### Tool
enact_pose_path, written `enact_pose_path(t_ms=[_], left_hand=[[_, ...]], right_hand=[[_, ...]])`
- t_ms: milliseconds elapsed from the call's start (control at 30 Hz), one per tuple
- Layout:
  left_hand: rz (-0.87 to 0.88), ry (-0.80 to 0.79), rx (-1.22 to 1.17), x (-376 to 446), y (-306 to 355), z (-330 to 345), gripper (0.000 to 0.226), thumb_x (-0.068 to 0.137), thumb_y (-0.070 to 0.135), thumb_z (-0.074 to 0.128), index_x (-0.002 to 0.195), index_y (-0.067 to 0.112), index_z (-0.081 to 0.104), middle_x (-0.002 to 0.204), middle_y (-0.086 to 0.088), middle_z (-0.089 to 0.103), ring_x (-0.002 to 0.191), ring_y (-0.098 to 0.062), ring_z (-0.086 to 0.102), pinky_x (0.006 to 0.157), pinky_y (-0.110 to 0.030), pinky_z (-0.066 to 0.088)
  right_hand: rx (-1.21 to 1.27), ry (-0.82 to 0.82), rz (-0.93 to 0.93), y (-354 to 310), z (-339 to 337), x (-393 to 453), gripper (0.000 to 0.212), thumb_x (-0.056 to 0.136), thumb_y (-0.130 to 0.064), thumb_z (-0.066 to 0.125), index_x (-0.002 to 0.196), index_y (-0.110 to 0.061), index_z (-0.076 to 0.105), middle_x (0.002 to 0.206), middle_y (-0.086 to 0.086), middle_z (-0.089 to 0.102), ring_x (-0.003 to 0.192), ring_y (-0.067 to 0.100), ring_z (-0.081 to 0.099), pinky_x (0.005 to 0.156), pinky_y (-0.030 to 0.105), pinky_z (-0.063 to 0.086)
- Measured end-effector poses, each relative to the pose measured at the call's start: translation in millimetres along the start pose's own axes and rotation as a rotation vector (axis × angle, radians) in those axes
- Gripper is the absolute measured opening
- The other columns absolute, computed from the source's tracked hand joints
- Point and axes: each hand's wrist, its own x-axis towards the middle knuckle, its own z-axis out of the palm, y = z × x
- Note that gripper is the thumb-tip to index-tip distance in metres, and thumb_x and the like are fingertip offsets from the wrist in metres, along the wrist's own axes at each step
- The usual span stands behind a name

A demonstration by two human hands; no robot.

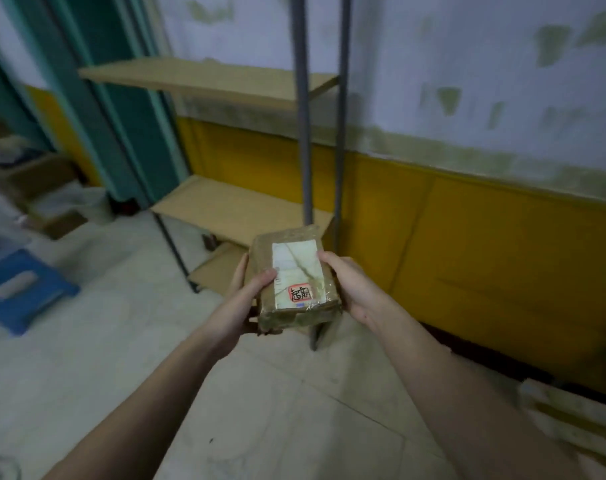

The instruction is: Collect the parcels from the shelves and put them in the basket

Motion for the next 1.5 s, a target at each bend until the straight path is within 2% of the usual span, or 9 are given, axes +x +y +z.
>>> enact_pose_path(t_ms=[133, 267, 500, 600, 700, 933, 1100, 1300, 1500], left_hand=[[0.051, 0.149, -0.036, -32, -8, -124, 0.069, 0.084, 0.054, 0.069, 0.141, 0.062, 0.031, 0.116, 0.0, 0.073, 0.099, -0.039, 0.072, 0.083, -0.066, 0.055], [0.058, 0.321, -0.072, -60, -11, -222, 0.072, 0.088, 0.053, 0.066, 0.145, 0.061, 0.023, 0.112, -0.002, 0.075, 0.096, -0.037, 0.073, 0.084, -0.062, 0.055], [0.098, 0.547, -0.169, -53, -10, -333, 0.067, 0.093, 0.047, 0.061, 0.146, 0.059, 0.023, 0.108, 0.0, 0.075, 0.09, -0.033, 0.075, 0.078, -0.056, 0.06], [0.108, 0.591, -0.16, -28, -5, -367, 0.064, 0.094, 0.046, 0.059, 0.146, 0.057, 0.024, 0.104, 0.002, 0.076, 0.088, -0.031, 0.075, 0.072, -0.05, 0.061], [0.092, 0.636, -0.159, 11, 8, -401, 0.059, 0.094, 0.046, 0.059, 0.142, 0.058, 0.027, 0.116, -0.001, 0.071, 0.092, -0.028, 0.075, 0.072, -0.048, 0.062], [0.064, 0.703, -0.183, 86, 52, -492, 0.096, 0.075, 0.053, 0.081, 0.148, 0.058, 0.019, 0.137, 0.0, 0.058, 0.105, -0.025, 0.071, 0.079, -0.05, 0.061], [0.028, 0.75, -0.244, 110, 65, -551, 0.087, 0.086, 0.043, 0.07, 0.145, 0.066, 0.012, 0.136, 0.013, 0.056, 0.107, -0.026, 0.07, 0.077, -0.054, 0.06], [0.033, 0.885, -0.319, 150, 66, -646, 0.088, 0.087, 0.041, 0.071, 0.152, 0.054, 0.012, 0.14, 0.007, 0.058, 0.099, -0.028, 0.073, 0.076, -0.055, 0.061], [0.067, 0.922, -0.416, 210, 73, -763, 0.081, 0.088, 0.037, 0.073, 0.151, 0.043, 0.023, 0.136, 0.01, 0.06, 0.101, -0.025, 0.073, 0.07, -0.05, 0.061]], right_hand=[[-0.074, -0.194, 0.043, 15, 131, 23, 0.064, 0.077, -0.061, 0.071, 0.127, -0.025, 0.055, 0.113, 0.005, 0.073, 0.102, 0.026, 0.072, 0.094, 0.052, 0.055], [-0.144, -0.363, 0.074, 22, 241, 38, 0.048, 0.089, -0.052, 0.065, 0.121, -0.021, 0.048, 0.119, 0.009, 0.068, 0.109, 0.028, 0.067, 0.095, 0.056, 0.053], [-0.249, -0.644, 0.154, 22, 364, 90, 0.04, 0.092, -0.052, 0.061, 0.127, -0.035, 0.052, 0.12, 0.004, 0.07, 0.107, 0.031, 0.069, 0.081, 0.054, 0.059], [-0.246, -0.674, 0.159, 23, 404, 130, 0.04, 0.092, -0.051, 0.063, 0.126, -0.032, 0.055, 0.118, 0.004, 0.071, 0.108, 0.031, 0.069, 0.084, 0.058, 0.058], [-0.265, -0.691, 0.163, 11, 441, 176, 0.04, 0.093, -0.051, 0.062, 0.126, -0.03, 0.054, 0.116, 0.004, 0.071, 0.106, 0.031, 0.069, 0.084, 0.058, 0.058], [-0.348, -0.834, 0.213, -40, 534, 281, 0.048, 0.092, -0.04, 0.067, 0.125, -0.015, 0.043, 0.121, 0.011, 0.064, 0.107, 0.032, 0.068, 0.082, 0.055, 0.059], [-0.447, -0.841, 0.167, -53, 617, 330, 0.045, 0.091, -0.041, 0.068, 0.119, -0.014, 0.045, 0.109, 0.01, 0.067, 0.098, 0.028, 0.069, 0.08, 0.051, 0.061], [-0.49, -0.917, 0.205, -47, 721, 394, 0.046, 0.089, -0.044, 0.069, 0.118, -0.016, 0.046, 0.113, 0.008, 0.068, 0.1, 0.027, 0.069, 0.077, 0.052, 0.061], [-0.502, -0.885, 0.2, -50, 830, 464, 0.043, 0.089, -0.043, 0.07, 0.115, -0.018, 0.046, 0.115, 0.006, 0.068, 0.099, 0.023, 0.071, 0.075, 0.047, 0.062]])
